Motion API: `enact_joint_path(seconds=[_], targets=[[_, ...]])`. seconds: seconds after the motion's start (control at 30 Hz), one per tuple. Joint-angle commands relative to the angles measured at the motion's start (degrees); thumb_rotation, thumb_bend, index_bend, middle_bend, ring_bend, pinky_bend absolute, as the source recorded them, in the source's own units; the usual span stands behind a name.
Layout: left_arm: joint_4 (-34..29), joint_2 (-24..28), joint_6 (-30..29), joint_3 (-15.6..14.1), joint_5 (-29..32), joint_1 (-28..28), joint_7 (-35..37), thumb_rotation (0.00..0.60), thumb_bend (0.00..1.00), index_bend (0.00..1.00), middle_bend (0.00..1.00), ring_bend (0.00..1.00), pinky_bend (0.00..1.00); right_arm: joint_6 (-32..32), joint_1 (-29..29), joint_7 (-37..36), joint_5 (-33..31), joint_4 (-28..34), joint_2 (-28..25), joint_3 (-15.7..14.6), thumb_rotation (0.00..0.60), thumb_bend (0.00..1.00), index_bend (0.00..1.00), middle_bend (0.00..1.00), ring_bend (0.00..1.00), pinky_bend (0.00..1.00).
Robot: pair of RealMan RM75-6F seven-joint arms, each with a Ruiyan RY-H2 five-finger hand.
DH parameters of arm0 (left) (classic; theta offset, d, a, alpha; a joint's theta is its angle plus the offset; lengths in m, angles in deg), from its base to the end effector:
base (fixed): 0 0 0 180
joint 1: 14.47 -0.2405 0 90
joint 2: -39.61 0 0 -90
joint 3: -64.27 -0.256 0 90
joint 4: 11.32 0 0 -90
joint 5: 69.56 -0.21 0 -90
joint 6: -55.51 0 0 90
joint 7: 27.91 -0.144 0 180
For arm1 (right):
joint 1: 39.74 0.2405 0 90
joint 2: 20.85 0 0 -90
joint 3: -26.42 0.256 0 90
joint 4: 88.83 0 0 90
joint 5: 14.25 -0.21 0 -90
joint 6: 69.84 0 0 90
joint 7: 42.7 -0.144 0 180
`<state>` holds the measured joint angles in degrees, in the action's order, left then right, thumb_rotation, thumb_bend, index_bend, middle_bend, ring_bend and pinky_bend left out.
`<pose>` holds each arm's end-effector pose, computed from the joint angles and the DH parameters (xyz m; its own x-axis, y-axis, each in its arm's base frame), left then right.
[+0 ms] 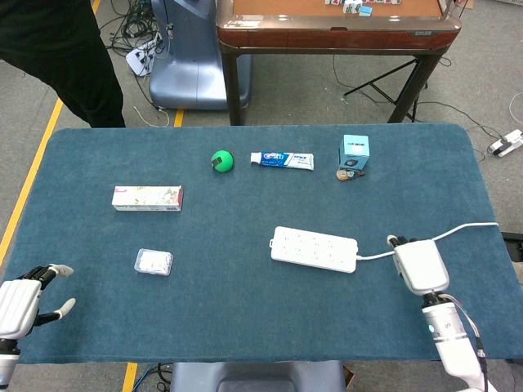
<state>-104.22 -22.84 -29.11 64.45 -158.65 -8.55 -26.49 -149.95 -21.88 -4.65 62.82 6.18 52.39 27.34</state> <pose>-0.3055 0.1765 0.1571 0.3986 0.0494 0.9158 0.9157 -0.0769 -0.3944 -0.2642 -0.2344 0.0931 0.7618 -0.0240 0.6474 -0.6450 -0.1221 0.7544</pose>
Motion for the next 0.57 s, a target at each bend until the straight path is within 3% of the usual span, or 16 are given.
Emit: enact_joint_path(seconds=[0.03,0.17,0.57], targets=[[-0.2,0.2,-0.4,-0.1,-0.4,-0.2,0.1,0.600,0.20,0.45,0.42,0.39,0.54,-3.2,-3.1,-0.6,-1.8,-0.1,-1.2,0.0,0.600,0.33,0.39,0.40,0.40,0.43],[-0.5,0.5,-0.9,-0.3,-0.9,-0.4,0.2,0.600,0.20,0.45,0.42,0.39,0.54,-5.2,-5.6,-3.5,-3.4,-0.7,-1.9,0.5,0.600,0.31,0.39,0.37,0.37,0.36],[-1.3,1.5,-0.2,-0.7,-1.6,-0.2,1.7,0.600,0.20,0.45,0.42,0.39,0.54,-9.2,-10.3,-12.9,-5.1,-3.1,-4.1,3.6,0.600,0.30,0.39,0.35,0.37,0.35]])
